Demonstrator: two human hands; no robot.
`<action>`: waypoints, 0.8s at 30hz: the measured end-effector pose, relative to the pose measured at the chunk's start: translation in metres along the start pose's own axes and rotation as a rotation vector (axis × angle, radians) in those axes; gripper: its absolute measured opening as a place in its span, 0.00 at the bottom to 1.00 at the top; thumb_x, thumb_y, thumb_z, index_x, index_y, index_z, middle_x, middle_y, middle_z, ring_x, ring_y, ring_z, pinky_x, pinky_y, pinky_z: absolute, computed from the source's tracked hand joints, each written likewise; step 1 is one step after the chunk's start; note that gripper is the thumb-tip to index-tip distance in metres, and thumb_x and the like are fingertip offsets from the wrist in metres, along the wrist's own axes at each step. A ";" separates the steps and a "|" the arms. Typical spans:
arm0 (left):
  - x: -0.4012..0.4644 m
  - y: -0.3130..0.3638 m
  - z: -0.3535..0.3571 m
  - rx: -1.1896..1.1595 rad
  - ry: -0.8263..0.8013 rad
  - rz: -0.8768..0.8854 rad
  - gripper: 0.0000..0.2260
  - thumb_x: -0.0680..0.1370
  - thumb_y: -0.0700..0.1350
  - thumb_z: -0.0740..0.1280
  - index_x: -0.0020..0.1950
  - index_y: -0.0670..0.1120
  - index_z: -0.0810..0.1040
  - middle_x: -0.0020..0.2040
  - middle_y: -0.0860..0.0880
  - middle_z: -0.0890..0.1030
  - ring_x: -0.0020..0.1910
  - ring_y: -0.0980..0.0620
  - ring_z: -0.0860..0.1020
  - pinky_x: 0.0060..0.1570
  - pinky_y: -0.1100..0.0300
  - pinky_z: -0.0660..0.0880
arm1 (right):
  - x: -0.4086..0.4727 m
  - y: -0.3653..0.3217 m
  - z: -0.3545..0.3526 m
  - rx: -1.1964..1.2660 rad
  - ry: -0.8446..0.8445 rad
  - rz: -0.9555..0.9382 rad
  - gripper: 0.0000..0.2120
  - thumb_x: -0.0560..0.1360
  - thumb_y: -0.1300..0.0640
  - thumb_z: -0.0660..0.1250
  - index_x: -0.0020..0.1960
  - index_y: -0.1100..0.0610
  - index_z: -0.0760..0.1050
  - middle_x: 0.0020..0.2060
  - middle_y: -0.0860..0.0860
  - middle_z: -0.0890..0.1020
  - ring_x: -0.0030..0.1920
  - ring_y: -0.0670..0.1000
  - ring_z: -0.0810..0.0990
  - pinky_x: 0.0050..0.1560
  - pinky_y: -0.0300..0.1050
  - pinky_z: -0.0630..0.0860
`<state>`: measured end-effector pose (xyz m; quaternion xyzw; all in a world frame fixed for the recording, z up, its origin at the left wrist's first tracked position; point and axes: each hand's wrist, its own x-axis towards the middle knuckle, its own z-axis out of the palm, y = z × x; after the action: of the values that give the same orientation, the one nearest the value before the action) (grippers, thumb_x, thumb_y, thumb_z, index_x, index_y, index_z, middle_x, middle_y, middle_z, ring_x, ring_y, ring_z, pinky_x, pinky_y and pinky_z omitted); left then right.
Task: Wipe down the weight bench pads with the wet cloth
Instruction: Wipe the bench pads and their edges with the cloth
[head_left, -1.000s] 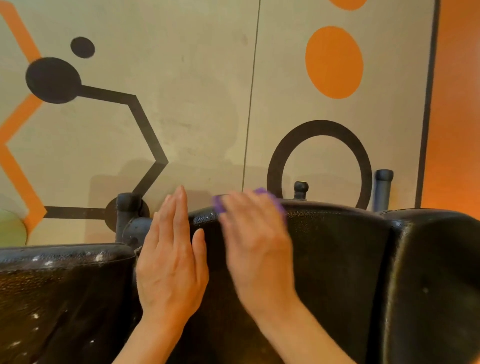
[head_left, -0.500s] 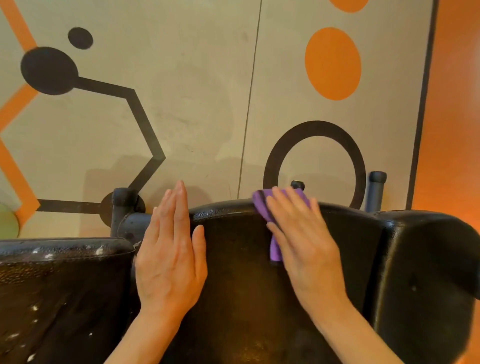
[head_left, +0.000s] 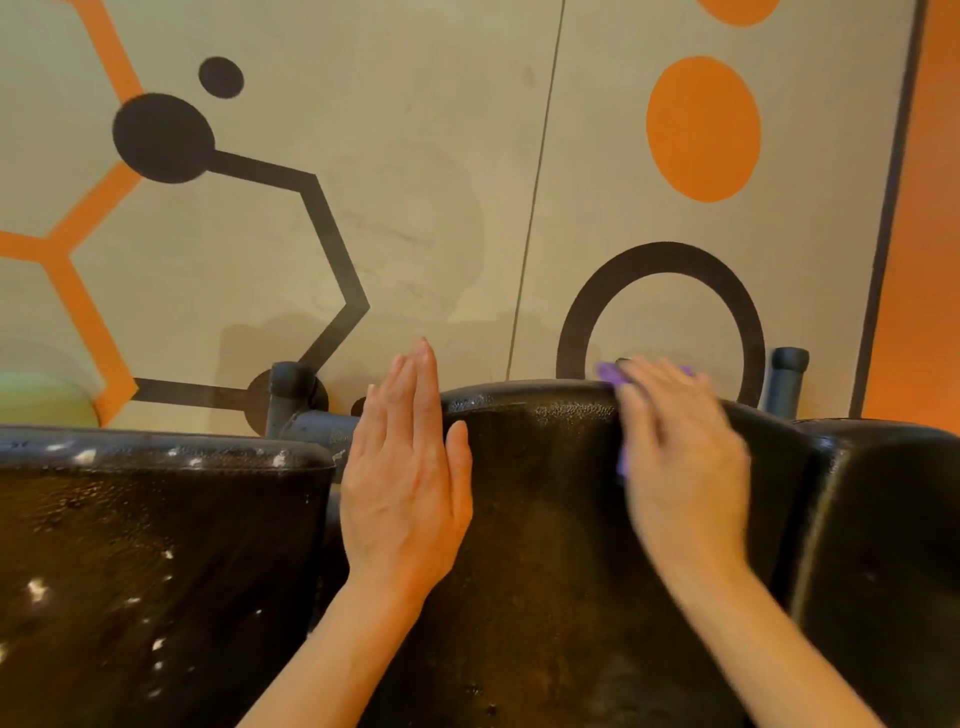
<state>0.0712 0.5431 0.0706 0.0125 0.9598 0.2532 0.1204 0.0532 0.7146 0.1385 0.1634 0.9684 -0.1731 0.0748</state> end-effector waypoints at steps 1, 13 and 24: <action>0.000 -0.001 -0.001 -0.010 -0.014 0.015 0.26 0.83 0.51 0.50 0.80 0.41 0.54 0.78 0.43 0.60 0.77 0.49 0.57 0.74 0.51 0.62 | -0.003 -0.024 0.017 -0.015 -0.017 -0.128 0.14 0.80 0.54 0.58 0.62 0.55 0.76 0.60 0.49 0.80 0.64 0.47 0.75 0.72 0.45 0.62; -0.013 -0.060 -0.065 0.227 -0.182 0.082 0.26 0.82 0.49 0.51 0.78 0.39 0.56 0.78 0.39 0.59 0.79 0.42 0.52 0.77 0.49 0.45 | -0.003 -0.070 0.046 -0.071 -0.103 -0.165 0.11 0.81 0.51 0.58 0.53 0.51 0.79 0.46 0.46 0.82 0.50 0.45 0.77 0.68 0.48 0.66; -0.019 -0.078 -0.079 0.298 -0.183 0.081 0.25 0.82 0.49 0.51 0.77 0.39 0.61 0.77 0.40 0.63 0.79 0.43 0.55 0.78 0.47 0.47 | -0.004 -0.066 0.046 -0.009 -0.074 -0.138 0.11 0.81 0.51 0.59 0.54 0.51 0.79 0.48 0.45 0.81 0.53 0.45 0.76 0.66 0.47 0.65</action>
<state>0.0740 0.4354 0.1036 0.0917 0.9705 0.1106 0.1938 0.0390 0.6388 0.1174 0.0893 0.9747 -0.1794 0.0991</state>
